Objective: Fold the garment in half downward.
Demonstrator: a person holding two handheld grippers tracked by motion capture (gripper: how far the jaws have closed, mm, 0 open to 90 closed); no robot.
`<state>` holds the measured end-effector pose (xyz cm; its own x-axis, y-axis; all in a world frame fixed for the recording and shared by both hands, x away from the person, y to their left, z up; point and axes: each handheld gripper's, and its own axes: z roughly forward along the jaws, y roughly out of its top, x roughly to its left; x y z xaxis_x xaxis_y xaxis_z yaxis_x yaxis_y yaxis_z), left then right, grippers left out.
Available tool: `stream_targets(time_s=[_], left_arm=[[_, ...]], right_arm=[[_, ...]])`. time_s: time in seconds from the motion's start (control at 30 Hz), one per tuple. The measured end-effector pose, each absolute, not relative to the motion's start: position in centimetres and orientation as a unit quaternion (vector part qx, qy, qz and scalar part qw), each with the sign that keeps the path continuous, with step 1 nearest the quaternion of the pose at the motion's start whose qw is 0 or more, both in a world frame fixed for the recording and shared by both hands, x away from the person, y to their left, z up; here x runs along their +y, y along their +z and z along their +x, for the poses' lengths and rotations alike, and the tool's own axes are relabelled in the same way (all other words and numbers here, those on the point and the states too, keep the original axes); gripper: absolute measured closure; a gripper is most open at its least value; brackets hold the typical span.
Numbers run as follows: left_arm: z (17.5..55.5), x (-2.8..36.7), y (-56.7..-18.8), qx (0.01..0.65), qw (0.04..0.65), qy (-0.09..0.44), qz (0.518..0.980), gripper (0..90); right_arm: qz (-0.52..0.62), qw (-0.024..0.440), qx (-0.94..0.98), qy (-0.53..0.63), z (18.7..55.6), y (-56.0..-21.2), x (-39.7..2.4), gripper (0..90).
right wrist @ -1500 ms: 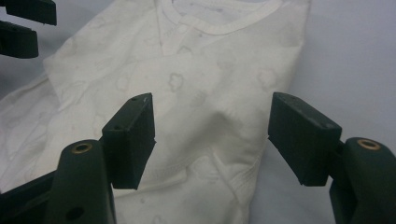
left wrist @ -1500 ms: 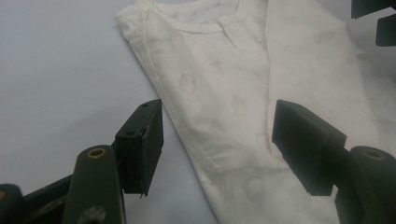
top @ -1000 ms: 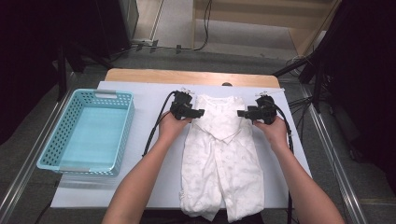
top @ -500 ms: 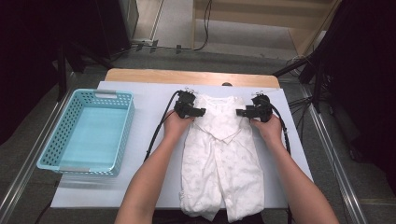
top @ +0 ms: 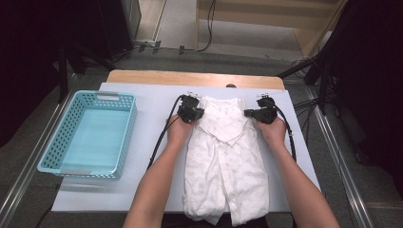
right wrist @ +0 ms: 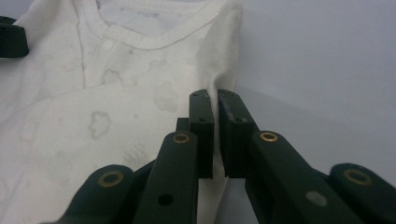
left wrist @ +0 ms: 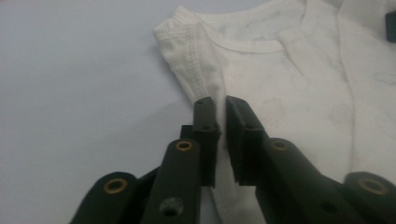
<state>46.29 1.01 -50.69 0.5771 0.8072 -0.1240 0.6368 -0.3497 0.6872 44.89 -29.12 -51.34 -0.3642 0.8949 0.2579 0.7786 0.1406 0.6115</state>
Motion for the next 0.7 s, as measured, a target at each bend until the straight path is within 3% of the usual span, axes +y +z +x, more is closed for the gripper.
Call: stream_targets(time_s=[0.2, 0.7], left_arm=[[46.8, 1.6, -50.5, 0.47, 0.365, 0.085, 0.799, 86.5], [47.4, 3.3, -45.5, 0.47, 0.407, 0.085, 0.779, 86.8]], right_arm=[[0.555, 0.092, 0.747, 0.355, 44.7, -50.4, -29.2, 84.0], [0.539, 0.094, 0.746, 0.38, 44.9, -46.2, -29.4, 84.2]])
